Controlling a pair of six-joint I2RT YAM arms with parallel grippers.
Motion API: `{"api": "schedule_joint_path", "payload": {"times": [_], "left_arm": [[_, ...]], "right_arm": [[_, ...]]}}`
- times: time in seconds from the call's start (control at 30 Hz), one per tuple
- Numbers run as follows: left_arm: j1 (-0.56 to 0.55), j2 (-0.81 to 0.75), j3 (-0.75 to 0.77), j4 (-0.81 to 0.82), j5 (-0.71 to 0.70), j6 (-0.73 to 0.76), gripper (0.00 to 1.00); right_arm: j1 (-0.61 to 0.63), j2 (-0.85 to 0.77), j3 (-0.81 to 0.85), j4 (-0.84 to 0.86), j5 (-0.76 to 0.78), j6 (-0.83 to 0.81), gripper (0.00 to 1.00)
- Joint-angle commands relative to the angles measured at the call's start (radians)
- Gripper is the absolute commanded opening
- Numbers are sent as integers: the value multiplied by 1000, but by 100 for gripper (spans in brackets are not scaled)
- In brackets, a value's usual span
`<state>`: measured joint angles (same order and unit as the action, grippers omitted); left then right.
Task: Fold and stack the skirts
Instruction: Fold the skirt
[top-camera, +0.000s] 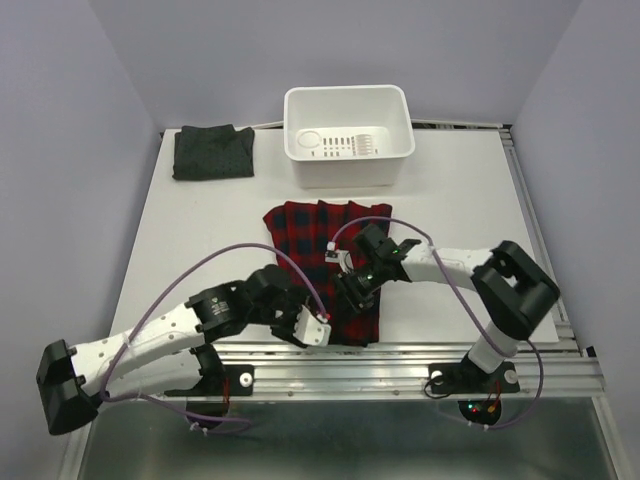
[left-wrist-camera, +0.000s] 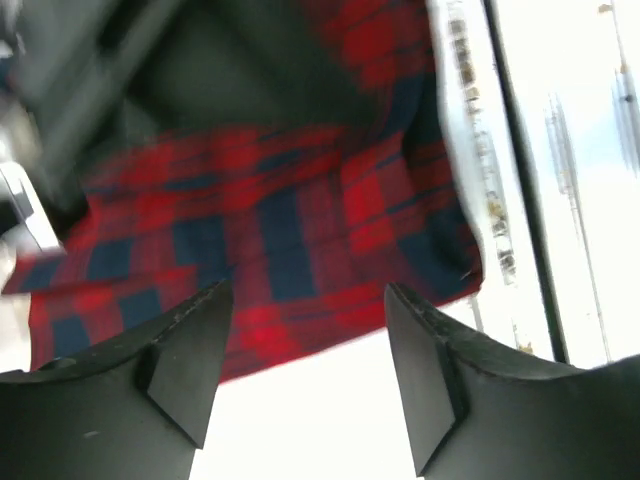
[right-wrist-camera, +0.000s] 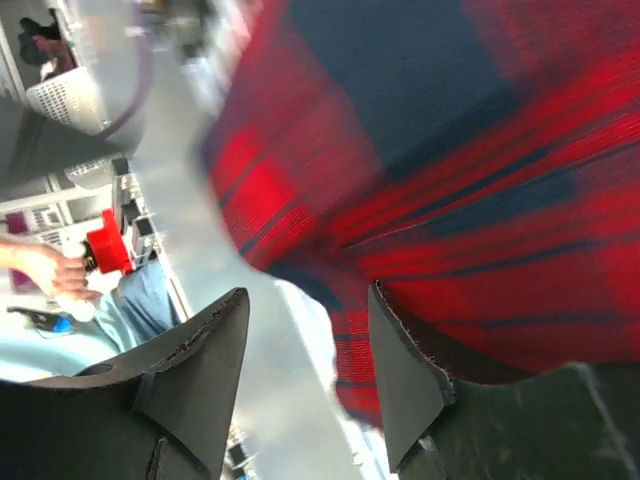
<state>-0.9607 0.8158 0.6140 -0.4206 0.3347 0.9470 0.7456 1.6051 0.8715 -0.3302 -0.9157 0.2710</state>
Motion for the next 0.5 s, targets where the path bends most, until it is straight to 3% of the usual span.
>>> {"api": "schedule_joint_path", "payload": {"times": [0.0,0.03,0.27,0.47], "left_arm": [[-211,55,52,64,-213,-76,75],[-301,60,43,78,-244,-89,75],[-493,75,-55,146,-393,-148,76],[-582,97,-103,169,-424,-192,75]], "right_arm": [[-2,175,61,-24,37,-47,56],[-2,196,63,-24,41,-44,55],[-2,283,57,-7,3,2,53],[-34,240,58,8,-18,39,52]]}}
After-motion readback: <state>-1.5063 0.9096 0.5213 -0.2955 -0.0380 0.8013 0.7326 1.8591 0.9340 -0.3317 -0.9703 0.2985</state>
